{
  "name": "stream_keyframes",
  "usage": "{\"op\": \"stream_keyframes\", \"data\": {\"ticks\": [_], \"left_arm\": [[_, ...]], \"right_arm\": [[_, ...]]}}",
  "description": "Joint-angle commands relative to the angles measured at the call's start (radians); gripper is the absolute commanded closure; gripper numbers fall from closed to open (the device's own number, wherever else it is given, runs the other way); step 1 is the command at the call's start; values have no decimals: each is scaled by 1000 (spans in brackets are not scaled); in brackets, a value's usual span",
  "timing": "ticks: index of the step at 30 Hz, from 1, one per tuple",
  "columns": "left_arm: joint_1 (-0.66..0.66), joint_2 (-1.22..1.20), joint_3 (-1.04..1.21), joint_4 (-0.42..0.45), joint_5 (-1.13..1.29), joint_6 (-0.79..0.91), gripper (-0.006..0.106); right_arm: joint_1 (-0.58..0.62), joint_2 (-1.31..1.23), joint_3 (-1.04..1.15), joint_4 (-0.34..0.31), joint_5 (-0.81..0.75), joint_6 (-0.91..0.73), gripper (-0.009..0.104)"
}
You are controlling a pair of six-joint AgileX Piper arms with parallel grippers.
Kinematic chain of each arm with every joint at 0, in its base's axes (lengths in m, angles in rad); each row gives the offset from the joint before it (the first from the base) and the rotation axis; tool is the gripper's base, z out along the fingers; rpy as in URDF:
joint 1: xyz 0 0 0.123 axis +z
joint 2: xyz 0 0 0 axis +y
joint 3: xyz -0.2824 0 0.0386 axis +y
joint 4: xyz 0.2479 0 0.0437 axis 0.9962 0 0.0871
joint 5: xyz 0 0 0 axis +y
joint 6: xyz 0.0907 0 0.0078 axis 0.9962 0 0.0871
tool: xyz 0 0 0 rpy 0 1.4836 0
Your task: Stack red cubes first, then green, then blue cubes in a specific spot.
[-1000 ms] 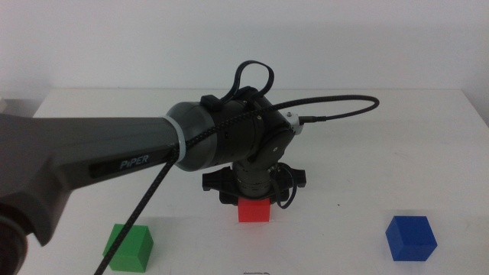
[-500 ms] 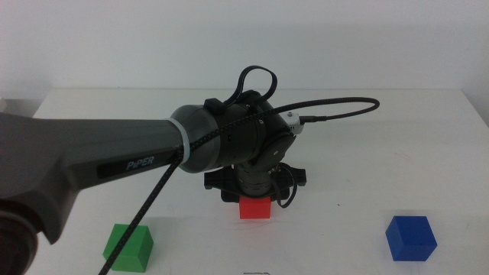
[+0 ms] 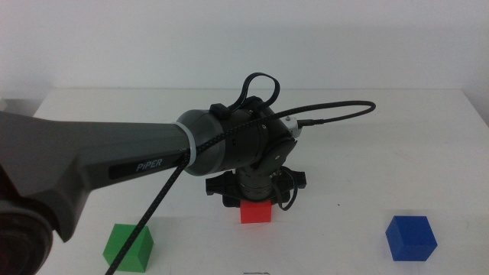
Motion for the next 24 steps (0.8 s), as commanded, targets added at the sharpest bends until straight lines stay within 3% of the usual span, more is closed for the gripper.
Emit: {"op": "stream_keyframes", "data": {"ticks": [1, 16, 24], "left_arm": [[-2, -52, -26, 2, -10, -21, 86], [-2, -84, -26, 57, -10, -1, 9], [-3, -189, -26, 64, 30, 12, 7]], "right_arm": [[-3, -23, -26, -9, -73, -9, 15], [-3, -23, -26, -9, -73, -9, 15], [-3, -23, -26, -9, -73, -9, 15]]}}
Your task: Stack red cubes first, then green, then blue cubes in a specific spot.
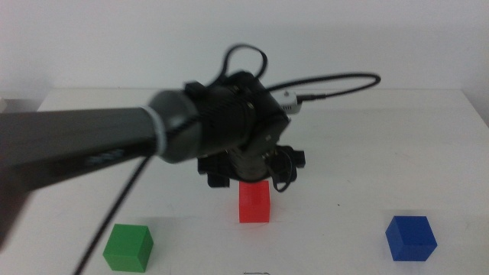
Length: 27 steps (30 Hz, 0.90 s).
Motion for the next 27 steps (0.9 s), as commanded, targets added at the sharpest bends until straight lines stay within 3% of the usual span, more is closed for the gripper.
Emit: {"op": "stream_keyframes", "data": {"ticks": [1, 12, 20, 27], "left_arm": [[-3, -107, -26, 23, 16, 21, 7], [22, -396, -10, 122, 343, 208, 7], [237, -606, 232, -103, 352, 414, 7], [348, -709, 397, -200, 327, 473, 7]], "right_arm": [[-3, -23, -26, -9, -73, -9, 15], [-3, -23, -26, -9, -73, -9, 15], [-3, -23, -26, -9, -73, -9, 15], [-3, -23, -26, -9, -73, -9, 15]]}}
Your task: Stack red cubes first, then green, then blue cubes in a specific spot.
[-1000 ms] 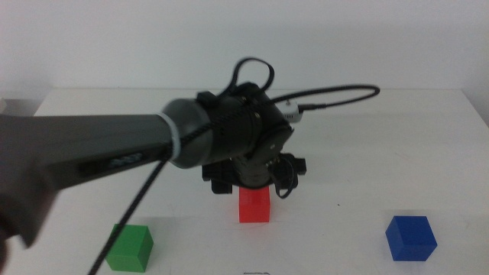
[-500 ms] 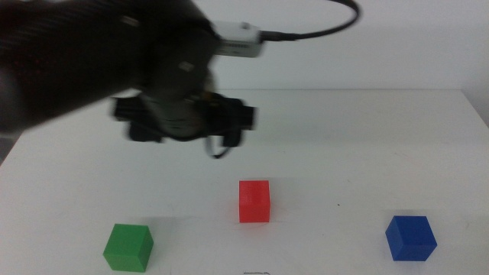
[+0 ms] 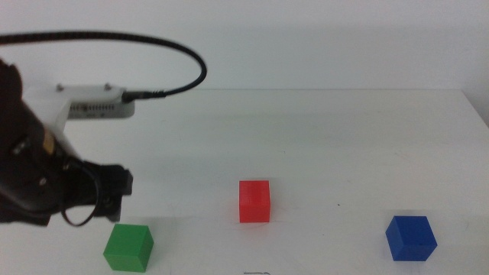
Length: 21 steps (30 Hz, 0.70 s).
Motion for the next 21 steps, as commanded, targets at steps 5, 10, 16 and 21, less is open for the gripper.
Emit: {"op": "stream_keyframes", "data": {"ticks": [5, 10, 16, 21], "left_arm": [[9, -31, 17, -28, -69, 10, 7], [9, -31, 17, -39, -115, 8, 7], [7, -31, 17, -51, -114, 5, 7], [7, -18, 17, -16, -118, 11, 7]], "right_arm": [[-3, -23, -26, -9, -73, -9, 15], [-3, -23, -26, -9, -73, -9, 15], [-3, -23, -26, -9, -73, -9, 15], [-3, -23, -26, -9, -73, -9, 15]]}}
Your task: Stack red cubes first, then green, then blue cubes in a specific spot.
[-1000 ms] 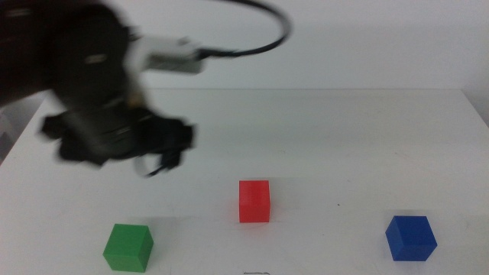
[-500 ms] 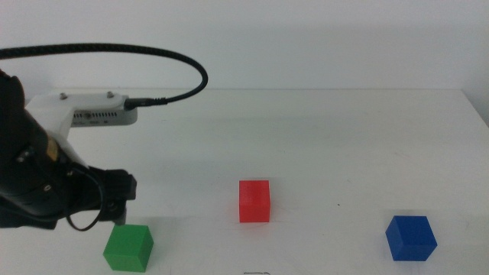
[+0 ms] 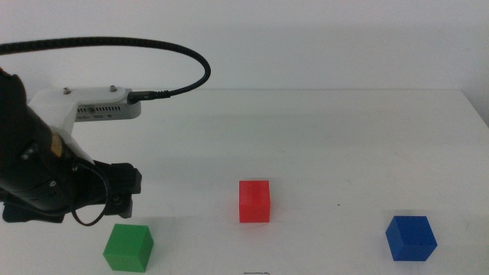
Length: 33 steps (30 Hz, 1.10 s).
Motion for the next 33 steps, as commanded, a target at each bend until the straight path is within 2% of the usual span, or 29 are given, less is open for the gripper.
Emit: {"op": "stream_keyframes", "data": {"ticks": [1, 11, 18, 33], "left_arm": [[-2, -3, -22, 18, -26, 2, 7], [6, 152, -22, -14, -118, 58, 7], [115, 235, -22, -175, -150, 251, 7], [129, 398, -22, -168, -164, 272, 7]], "right_arm": [[-3, -23, -26, -9, -73, -9, 15], [-3, -23, -26, -9, -73, -9, 15], [-3, -23, -26, -9, -73, -9, 15], [-3, -23, -26, -9, -73, -9, 15]]}}
